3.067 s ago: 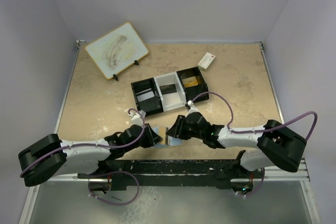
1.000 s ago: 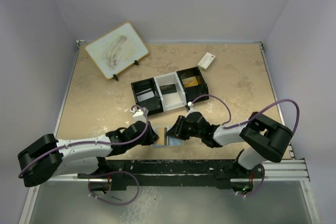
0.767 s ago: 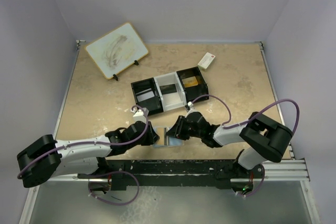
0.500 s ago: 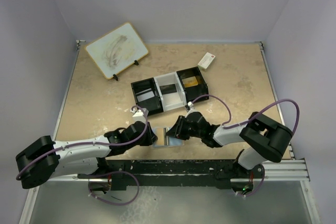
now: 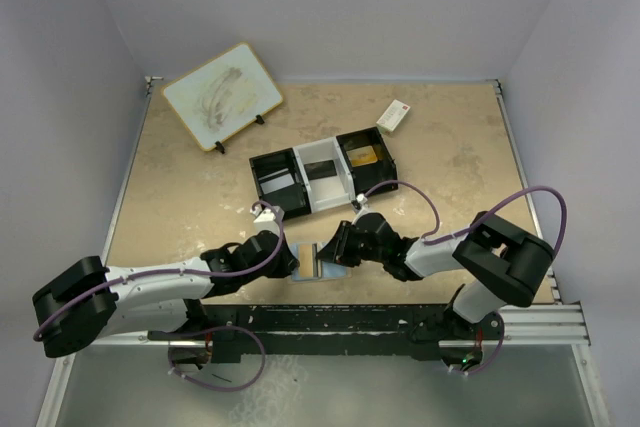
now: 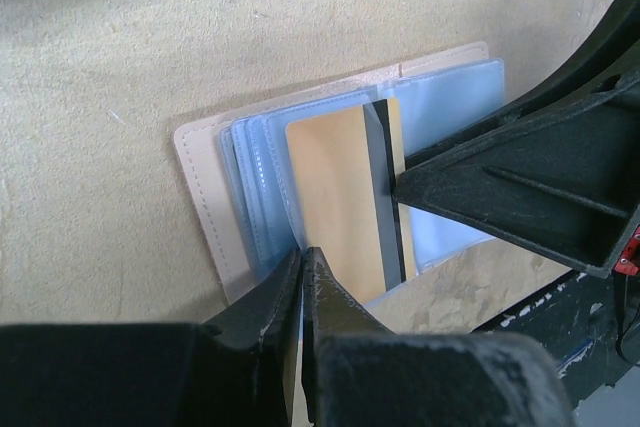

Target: Take the credit cards out of the card holder

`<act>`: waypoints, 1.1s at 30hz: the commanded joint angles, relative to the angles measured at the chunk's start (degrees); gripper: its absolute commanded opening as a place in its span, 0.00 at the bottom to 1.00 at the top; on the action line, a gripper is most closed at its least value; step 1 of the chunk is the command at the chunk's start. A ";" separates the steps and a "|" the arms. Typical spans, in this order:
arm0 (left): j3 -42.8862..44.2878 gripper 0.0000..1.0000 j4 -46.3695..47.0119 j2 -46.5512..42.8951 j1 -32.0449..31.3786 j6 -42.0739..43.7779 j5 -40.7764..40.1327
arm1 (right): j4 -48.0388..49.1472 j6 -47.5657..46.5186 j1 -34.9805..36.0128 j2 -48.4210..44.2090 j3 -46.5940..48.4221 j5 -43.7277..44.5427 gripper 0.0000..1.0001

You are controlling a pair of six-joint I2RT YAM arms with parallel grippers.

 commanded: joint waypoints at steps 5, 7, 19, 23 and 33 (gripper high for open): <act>1.30 0.00 0.72 2.83 -0.23 2.15 0.81 | 3.30 -1.73 -0.24 2.02 0.62 -2.37 0.16; 1.09 0.00 0.45 2.71 -0.23 2.01 0.54 | 4.48 -0.76 -0.20 1.31 -0.20 -2.02 0.10; 0.73 0.00 -1.48 1.56 -0.23 1.29 -1.69 | 0.43 0.00 -1.07 -1.98 -1.34 0.97 0.00; 0.90 0.00 -1.39 1.89 -0.23 1.29 -1.67 | -0.14 0.24 -1.51 -2.02 -1.64 1.00 0.00; 0.85 0.00 -1.93 2.34 -0.23 0.92 -2.23 | -0.85 -1.02 -2.74 -3.93 -2.50 0.69 0.00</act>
